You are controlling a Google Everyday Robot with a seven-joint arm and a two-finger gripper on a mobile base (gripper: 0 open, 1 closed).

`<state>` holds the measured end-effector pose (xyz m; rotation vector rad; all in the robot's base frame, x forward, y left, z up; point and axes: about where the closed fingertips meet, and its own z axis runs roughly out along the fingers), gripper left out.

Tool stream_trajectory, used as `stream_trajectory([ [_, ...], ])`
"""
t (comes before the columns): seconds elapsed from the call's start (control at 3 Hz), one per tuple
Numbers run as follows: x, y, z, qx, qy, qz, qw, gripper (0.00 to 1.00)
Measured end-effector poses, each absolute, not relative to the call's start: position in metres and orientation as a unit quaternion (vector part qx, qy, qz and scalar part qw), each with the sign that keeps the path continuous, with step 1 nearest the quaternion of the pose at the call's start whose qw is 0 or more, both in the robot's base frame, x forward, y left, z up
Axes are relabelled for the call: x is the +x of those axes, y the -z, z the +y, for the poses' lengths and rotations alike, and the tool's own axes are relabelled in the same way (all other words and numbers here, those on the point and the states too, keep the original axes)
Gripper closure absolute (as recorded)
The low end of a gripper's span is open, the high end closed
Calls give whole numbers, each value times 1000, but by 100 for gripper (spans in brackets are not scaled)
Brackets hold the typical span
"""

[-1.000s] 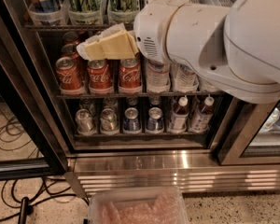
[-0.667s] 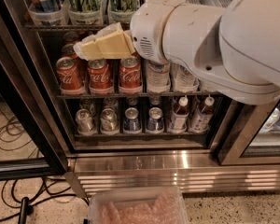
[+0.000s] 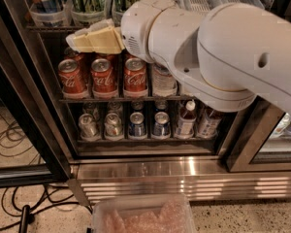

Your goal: Pick green can from top shelf of fridge

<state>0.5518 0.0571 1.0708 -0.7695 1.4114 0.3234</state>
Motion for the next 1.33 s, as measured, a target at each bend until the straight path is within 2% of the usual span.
stream_trajectory([
  [0.67, 571, -1065, 43, -300, -83, 641, 701, 4],
  [1.33, 584, -1068, 37, -271, -60, 642, 715, 23],
])
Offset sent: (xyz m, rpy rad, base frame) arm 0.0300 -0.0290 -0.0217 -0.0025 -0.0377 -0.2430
